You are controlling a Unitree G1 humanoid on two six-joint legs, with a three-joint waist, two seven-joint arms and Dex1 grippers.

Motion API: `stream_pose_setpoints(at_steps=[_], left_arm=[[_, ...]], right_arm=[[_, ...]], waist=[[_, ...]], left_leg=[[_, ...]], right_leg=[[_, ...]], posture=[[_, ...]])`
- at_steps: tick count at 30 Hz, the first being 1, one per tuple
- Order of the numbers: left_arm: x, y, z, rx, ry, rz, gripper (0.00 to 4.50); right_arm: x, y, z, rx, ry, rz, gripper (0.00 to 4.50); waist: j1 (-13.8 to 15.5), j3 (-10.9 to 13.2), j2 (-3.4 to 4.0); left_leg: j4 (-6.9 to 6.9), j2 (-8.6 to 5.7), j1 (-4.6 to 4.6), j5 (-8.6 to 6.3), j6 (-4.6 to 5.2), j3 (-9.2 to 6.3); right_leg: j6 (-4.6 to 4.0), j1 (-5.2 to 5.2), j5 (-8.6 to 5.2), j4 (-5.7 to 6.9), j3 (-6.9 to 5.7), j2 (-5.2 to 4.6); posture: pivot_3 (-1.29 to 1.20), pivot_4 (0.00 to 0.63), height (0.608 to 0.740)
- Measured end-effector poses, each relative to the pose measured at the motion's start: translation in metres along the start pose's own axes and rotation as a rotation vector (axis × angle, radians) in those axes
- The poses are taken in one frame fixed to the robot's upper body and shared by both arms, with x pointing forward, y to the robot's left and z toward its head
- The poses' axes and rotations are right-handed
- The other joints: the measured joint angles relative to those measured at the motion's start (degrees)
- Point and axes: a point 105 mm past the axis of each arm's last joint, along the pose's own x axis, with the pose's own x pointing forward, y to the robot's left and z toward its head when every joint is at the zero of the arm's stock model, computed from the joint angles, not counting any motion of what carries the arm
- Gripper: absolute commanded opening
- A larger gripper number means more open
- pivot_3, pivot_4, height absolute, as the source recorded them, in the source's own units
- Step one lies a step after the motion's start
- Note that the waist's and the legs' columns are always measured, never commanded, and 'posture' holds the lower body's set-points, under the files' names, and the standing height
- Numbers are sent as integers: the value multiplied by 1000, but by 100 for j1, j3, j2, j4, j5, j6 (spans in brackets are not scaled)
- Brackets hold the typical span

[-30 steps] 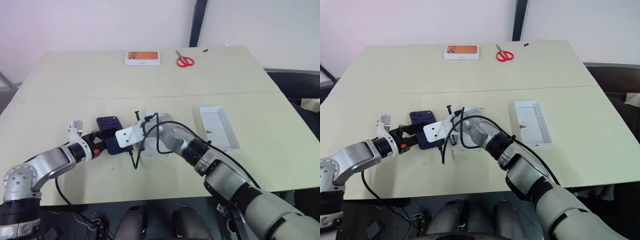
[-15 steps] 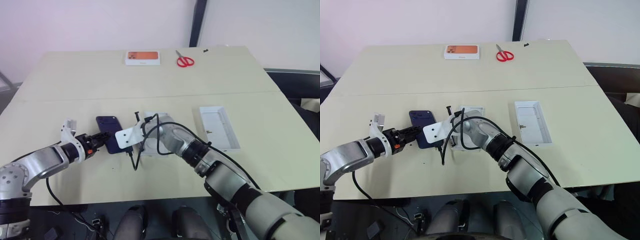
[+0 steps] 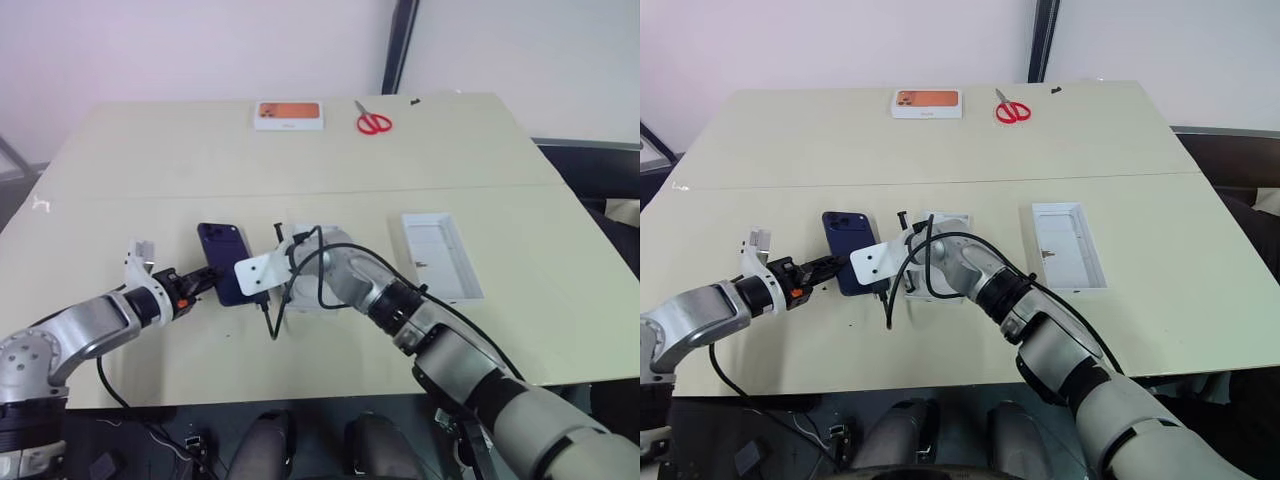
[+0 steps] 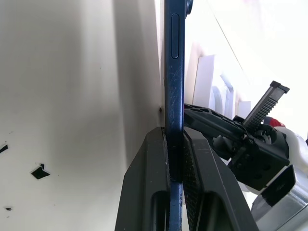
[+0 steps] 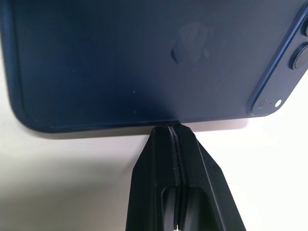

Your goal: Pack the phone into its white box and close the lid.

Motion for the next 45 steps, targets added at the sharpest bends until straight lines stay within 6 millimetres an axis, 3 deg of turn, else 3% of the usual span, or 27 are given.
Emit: stream_pose_setpoints(at_steps=[3, 6, 12, 16, 21, 24, 27, 32, 45], left_arm=[[0, -1, 1, -13, -13, -12, 37], [3, -7, 1, -30, -32, -50, 37], [11, -52, 9, 29, -77, -199, 37], [28, -81, -3, 44, -30, -297, 37], [59, -101, -48, 62, 160, -322, 37], [69, -97, -66, 64, 243, -294, 37], [72, -89, -71, 66, 278, -257, 37], [71, -76, -64, 78, 287, -205, 37], [66, -75, -46, 119, 304, -208, 37]], right_arm=[[-9, -7, -5, 21, 13, -21, 0], [-29, -27, -8, 69, 2, -101, 0], [-94, -58, -9, 316, -118, -252, 0], [-141, -40, -33, 497, -179, -265, 0], [-165, 0, -60, 662, -166, -232, 0], [-172, 12, -72, 722, -124, -246, 0], [-173, 20, -77, 755, -99, -253, 0], [-170, 29, -78, 760, -75, -242, 0], [-164, 44, -83, 766, -37, -199, 0]], waist=[[1, 4, -1], [16, 8, -5], [47, 9, -9], [90, 8, -10], [19, 9, -9], [-28, 10, -7], [-10, 10, -6], [56, 11, -8], [36, 11, -8]], left_leg=[[4, 0, -9, 0, 0, -1], [10, 0, -22, 0, 0, -3], [19, 0, -52, 0, 0, -5], [27, -2, -56, -4, 9, -3], [19, -1, -57, -3, 10, 0], [16, 1, -56, -3, 9, 3], [19, 2, -57, -1, 8, 3], [30, 0, -59, -1, 8, 1], [29, 0, -59, -1, 7, 1]], right_leg=[[0, -7, 0, 0, 0, 0], [0, -15, 0, 0, -3, 0], [1, -16, 1, -2, -4, -1], [2, -3, 2, -14, -4, -4], [2, -16, 2, -3, 1, -1], [1, -23, 1, 3, 7, 4], [1, -23, 1, 6, 6, 5], [1, -15, 1, 0, 3, 2], [1, -15, 1, -1, 3, 2]], posture=[[0, 150, 740], [0, 150, 740], [0, 150, 740], [0, 150, 740], [0, 150, 740], [0, 150, 740], [0, 150, 740], [0, 150, 740], [0, 150, 740]])
